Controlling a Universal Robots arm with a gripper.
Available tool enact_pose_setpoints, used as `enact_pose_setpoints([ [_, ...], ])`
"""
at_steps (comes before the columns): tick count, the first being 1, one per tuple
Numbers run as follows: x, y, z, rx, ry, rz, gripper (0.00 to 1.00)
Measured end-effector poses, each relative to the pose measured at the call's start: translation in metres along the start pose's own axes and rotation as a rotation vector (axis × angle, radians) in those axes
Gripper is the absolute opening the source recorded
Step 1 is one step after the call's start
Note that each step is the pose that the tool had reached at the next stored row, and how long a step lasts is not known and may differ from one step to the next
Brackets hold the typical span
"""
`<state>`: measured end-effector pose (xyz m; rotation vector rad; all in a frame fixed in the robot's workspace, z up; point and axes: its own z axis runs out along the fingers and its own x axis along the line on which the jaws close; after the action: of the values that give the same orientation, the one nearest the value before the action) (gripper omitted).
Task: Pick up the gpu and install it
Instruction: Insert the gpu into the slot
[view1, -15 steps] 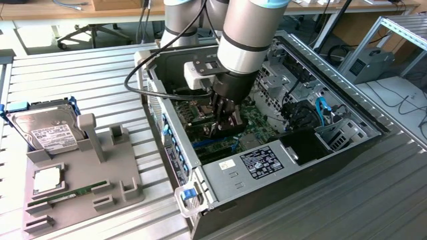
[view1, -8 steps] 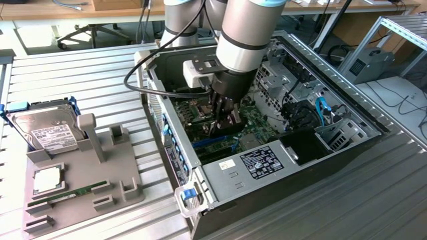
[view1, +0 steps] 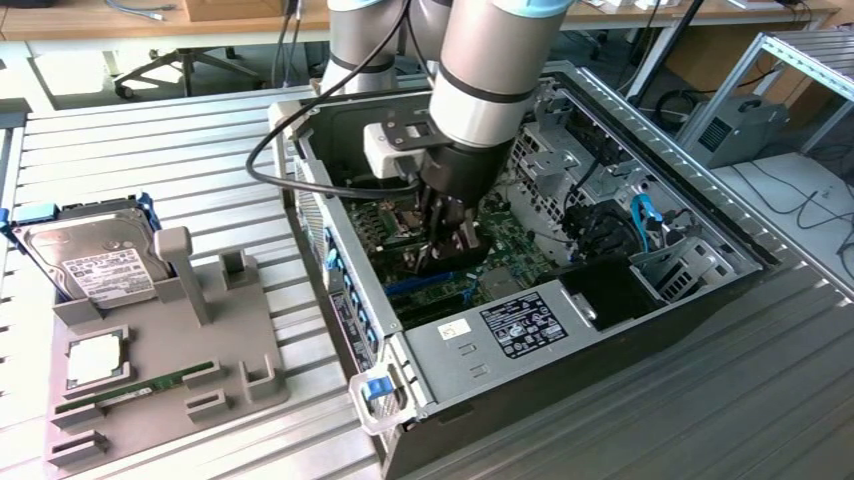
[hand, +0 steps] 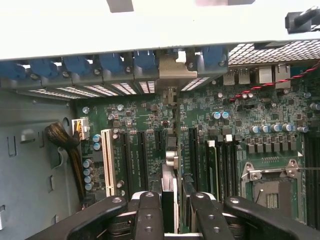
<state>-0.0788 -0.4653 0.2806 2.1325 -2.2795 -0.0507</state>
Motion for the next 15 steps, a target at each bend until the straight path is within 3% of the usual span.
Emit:
enact_pose_setpoints([
  [15, -0.0055, 0.0004, 0.0088, 0.0002, 0.0041, 0.0, 0.27],
])
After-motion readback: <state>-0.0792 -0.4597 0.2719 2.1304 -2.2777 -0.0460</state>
